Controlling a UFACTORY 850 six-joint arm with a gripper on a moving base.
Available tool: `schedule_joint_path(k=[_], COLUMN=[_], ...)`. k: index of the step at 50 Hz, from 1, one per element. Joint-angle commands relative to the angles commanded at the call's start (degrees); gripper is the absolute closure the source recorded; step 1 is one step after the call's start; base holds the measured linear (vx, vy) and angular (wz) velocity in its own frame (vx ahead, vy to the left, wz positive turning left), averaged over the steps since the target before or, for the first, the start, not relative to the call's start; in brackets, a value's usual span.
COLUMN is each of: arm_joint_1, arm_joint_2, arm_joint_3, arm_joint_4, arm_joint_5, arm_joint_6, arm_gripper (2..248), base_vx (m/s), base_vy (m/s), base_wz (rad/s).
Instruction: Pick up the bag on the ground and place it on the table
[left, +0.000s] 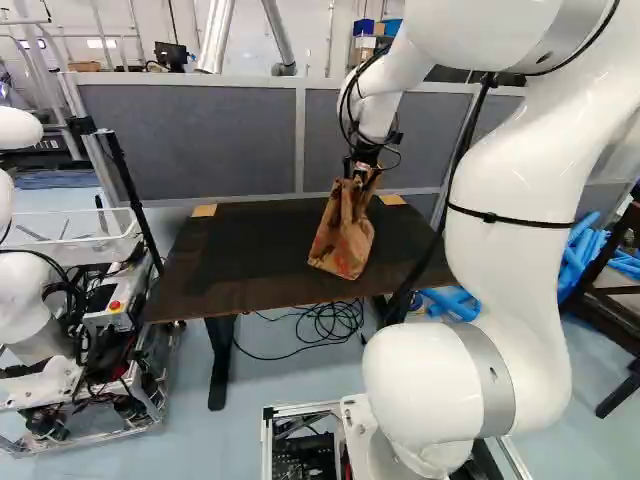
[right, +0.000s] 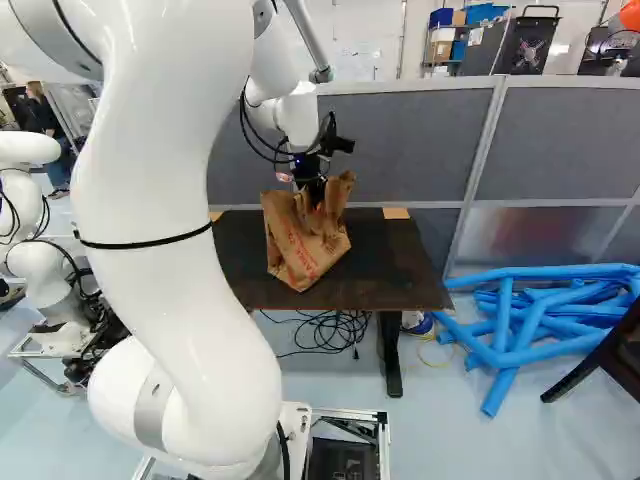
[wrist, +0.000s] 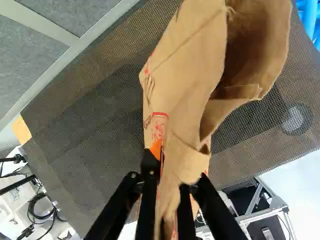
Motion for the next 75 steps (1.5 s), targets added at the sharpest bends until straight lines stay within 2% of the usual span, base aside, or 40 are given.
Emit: schedule_joint_path(k=[4,5,9,10,15,16,20,21,25,26,31,32,75], arm_joint_1=[0.0,0.0,0.0,0.0,0.0,0.0,0.0,0.0,0.0,0.0,0.0,0.0,0.0], arm_joint_2=[0.0,0.0,0.0,0.0,0.0,0.0,0.0,0.0,0.0,0.0,0.0,0.0,0.3], arm_joint_3=[0.0,0.0,0.0,0.0,0.0,0.0,0.0,0.0,0.0,0.0,0.0,0.0,0.0], arm_joint_4=[0.0,0.0,0.0,0.0,0.0,0.0,0.0,0.0,0.0,0.0,0.0,0.0,0.0], arm_joint_5=[0.0,0.0,0.0,0.0,0.0,0.0,0.0,0.0,0.0,0.0,0.0,0.0,0.0], arm_joint_6=[0.0,0.0,0.0,0.0,0.0,0.0,0.0,0.0,0.0,0.0,0.0,0.0,0.0], arm_gripper=[191,157,157,121,121,84,84,48,48,11,11,3,3], base_vx=[0.000,0.000,0.000,0.000,0.000,0.000,0.000,0.000,0.000,0.000,0.000,0.000,0.000], base_vy=[0.000,0.000,0.000,0.000,0.000,0.000,0.000,0.000,0.000,0.000,0.000,0.000,0.000], base_wz=[0.000,0.000,0.000,0.000,0.000,0.000,0.000,0.000,0.000,0.000,0.000,0.000,0.000])
